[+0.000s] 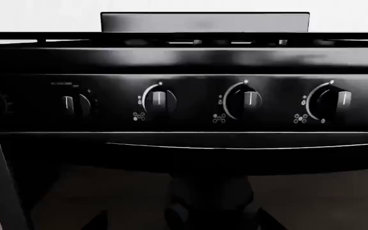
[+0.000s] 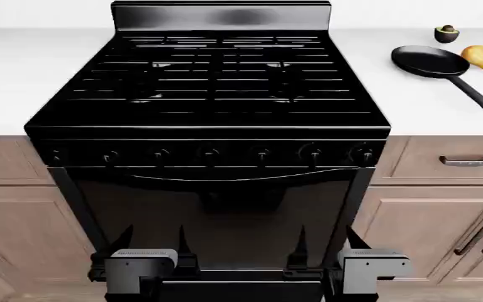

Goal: Place both pans onto different burners. Then place the avocado and the chicken breast on different pans.

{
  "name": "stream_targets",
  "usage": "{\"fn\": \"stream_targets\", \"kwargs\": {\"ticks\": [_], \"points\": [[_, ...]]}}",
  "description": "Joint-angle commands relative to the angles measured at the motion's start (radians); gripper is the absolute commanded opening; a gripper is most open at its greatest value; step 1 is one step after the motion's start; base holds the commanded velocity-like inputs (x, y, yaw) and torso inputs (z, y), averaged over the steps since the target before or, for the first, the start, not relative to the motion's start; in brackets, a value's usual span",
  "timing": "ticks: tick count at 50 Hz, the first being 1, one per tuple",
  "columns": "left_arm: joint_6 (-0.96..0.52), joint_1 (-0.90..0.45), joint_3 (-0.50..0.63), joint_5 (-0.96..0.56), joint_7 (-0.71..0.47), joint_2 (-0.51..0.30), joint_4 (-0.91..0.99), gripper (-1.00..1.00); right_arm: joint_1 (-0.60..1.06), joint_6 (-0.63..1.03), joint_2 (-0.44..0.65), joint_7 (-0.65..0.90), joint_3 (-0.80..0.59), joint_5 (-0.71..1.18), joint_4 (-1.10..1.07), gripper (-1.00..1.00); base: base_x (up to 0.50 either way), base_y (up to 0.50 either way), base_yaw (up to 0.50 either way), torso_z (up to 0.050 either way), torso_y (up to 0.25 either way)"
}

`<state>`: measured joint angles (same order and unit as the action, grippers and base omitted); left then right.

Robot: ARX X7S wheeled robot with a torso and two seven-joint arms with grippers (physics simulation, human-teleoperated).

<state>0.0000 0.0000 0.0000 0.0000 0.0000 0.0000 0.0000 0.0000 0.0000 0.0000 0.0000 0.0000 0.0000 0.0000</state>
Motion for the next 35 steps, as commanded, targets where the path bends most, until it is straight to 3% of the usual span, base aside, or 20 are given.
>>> {"fn": "stream_targets", "kwargs": {"ticks": [1, 5, 35], "points": [[0.004, 0.006, 0.019, -0.01, -0.022, -0.016, 0.011, 1.0, -0.007, -0.019, 0.015, 0.028, -0.026, 0.0, -0.009, 1.0, 0.0, 0.0, 0.0, 0.0, 0.0], [0.018, 0.023, 0.037, -0.017, -0.045, -0.032, 0.038, 1.0, -0.019, -0.057, 0.031, 0.054, -0.058, -0.011, -0.017, 1.0, 0.0, -0.07, 0.0, 0.0, 0.0], [0.058, 0.056, 0.086, -0.069, -0.096, -0.088, 0.088, 1.0, -0.021, -0.099, 0.082, 0.097, -0.117, 0.053, -0.009, 1.0, 0.0, -0.5, 0.0, 0.0, 0.0]]}}
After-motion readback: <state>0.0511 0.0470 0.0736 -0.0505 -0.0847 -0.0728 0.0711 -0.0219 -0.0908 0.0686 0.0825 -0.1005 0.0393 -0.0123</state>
